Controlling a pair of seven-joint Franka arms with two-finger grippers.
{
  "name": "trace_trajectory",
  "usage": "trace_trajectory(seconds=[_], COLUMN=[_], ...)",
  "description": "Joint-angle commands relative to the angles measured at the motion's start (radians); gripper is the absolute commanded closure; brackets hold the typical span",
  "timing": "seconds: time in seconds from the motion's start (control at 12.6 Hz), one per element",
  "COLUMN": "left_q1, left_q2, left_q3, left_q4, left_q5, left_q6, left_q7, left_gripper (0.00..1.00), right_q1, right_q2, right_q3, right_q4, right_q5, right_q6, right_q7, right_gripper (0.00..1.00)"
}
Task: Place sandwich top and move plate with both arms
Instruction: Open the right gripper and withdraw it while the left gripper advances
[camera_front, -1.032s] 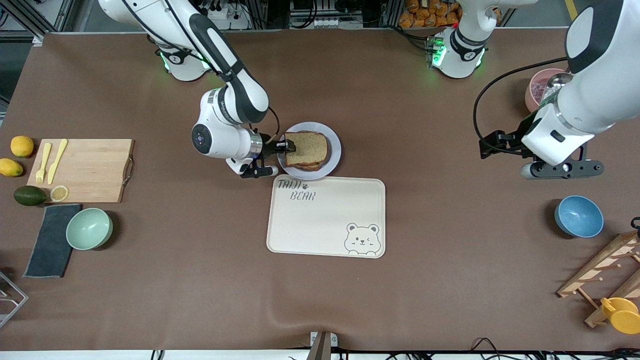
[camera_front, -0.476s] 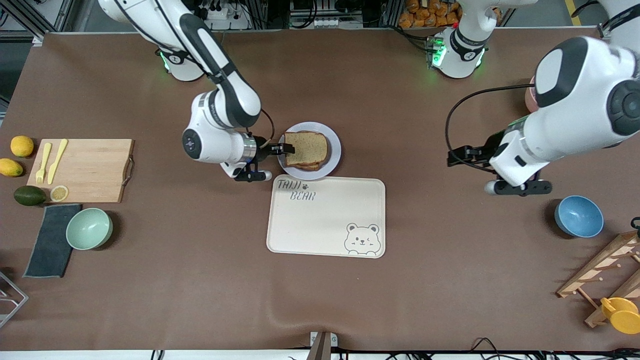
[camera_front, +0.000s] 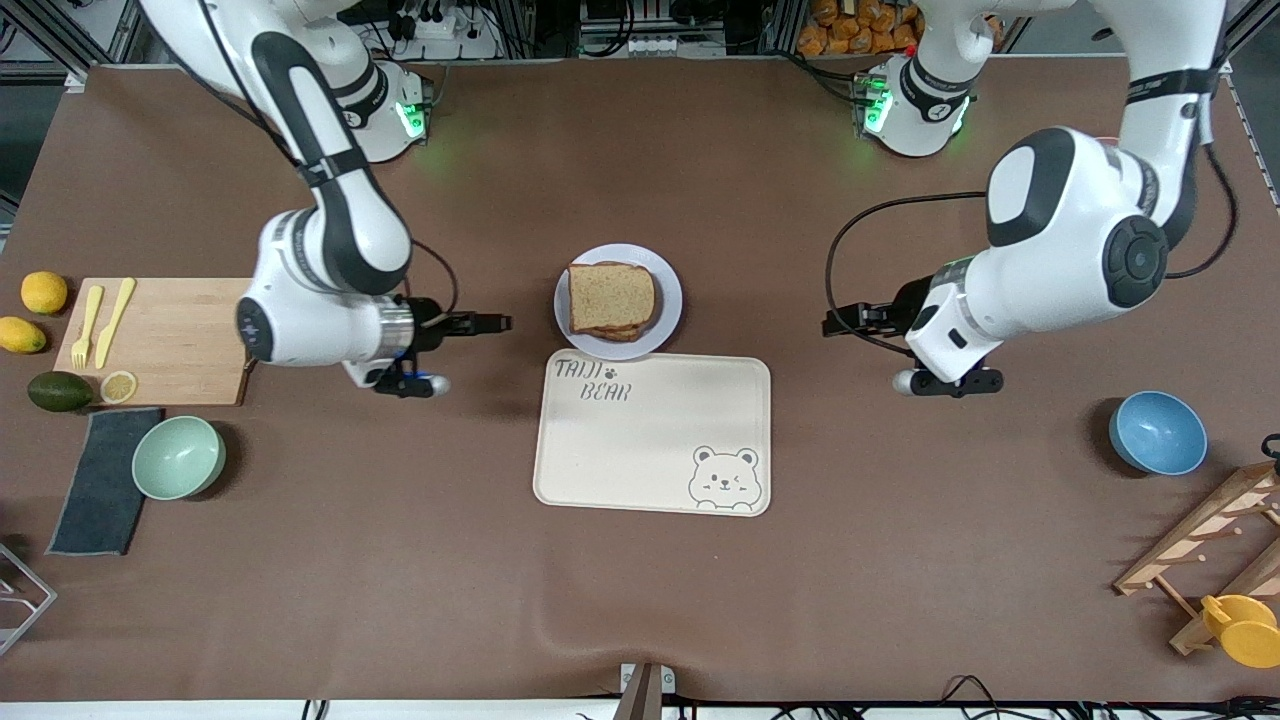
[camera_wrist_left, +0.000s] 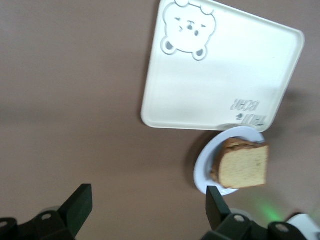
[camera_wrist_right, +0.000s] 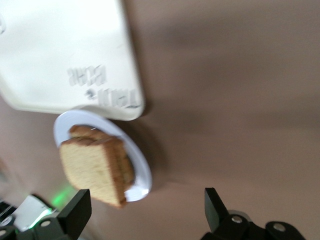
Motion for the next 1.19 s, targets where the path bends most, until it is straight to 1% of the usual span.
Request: trace_trajectory(seconds=[0.0,0.08,0.16,0.24,0.32,0.48,0.56,0.63,0.79,0.87,1.03,1.11], left_q1=[-0.005,-0.006,-0.006,-0.005,-0.005,-0.005,-0.005,-0.006,-0.024,-0.047,-0.069,-0.072], left_q2=[-0.007,-0.006,0.000,0.017,0.040,0.072,0.098,0.120,0.152,0.165,0.198,0.214], left_q3=[-0.034,-0.044,-0.061,-0.075,-0.075,-0.075,-0.075,-0.075,-0.090,-0.092,-0.092,-0.092], left_q4=[-0.106,-0.159,-0.196,-0.222,-0.230,-0.250,-0.253,-0.266,-0.304,-0.334,-0.370,-0.394], left_q5=[-0.078,-0.094,-0.134,-0.185,-0.247,-0.359,-0.393,-0.447,-0.647,-0.742,-0.882,-0.959], left_q6=[0.106,0.185,0.232,0.272,0.281,0.283,0.283,0.284,0.315,0.360,0.385,0.388], left_q7=[0.018,0.033,0.049,0.081,0.131,0.232,0.294,0.353,0.476,0.544,0.677,0.778], left_gripper=[0.00,0.00,0.00,0.00,0.00,0.00,0.00,0.00,0.00,0.00,0.00,0.00], right_q1=[-0.006,-0.007,-0.007,-0.007,-0.007,-0.010,-0.013,-0.013,-0.019,-0.038,-0.071,-0.096], right_q2=[-0.020,-0.023,-0.030,-0.041,-0.049,-0.052,-0.049,-0.049,-0.047,-0.046,-0.043,-0.041], right_q3=[-0.083,-0.120,-0.158,-0.193,-0.223,-0.284,-0.296,-0.306,-0.327,-0.333,-0.335,-0.335], right_q4=[0.033,0.036,0.039,0.039,0.041,0.065,0.091,0.113,0.175,0.214,0.283,0.314], right_q5=[-0.097,-0.102,-0.110,-0.149,-0.189,-0.199,-0.200,-0.220,-0.278,-0.282,-0.288,-0.308], right_q6=[-0.077,-0.096,-0.104,-0.107,-0.116,-0.172,-0.208,-0.235,-0.297,-0.318,-0.340,-0.351], right_q7=[0.013,0.010,0.004,-0.017,-0.069,-0.143,-0.146,-0.146,-0.146,-0.148,-0.163,-0.194], right_gripper=[0.00,0.00,0.00,0.00,0.00,0.00,0.00,0.00,0.00,0.00,0.00,0.00])
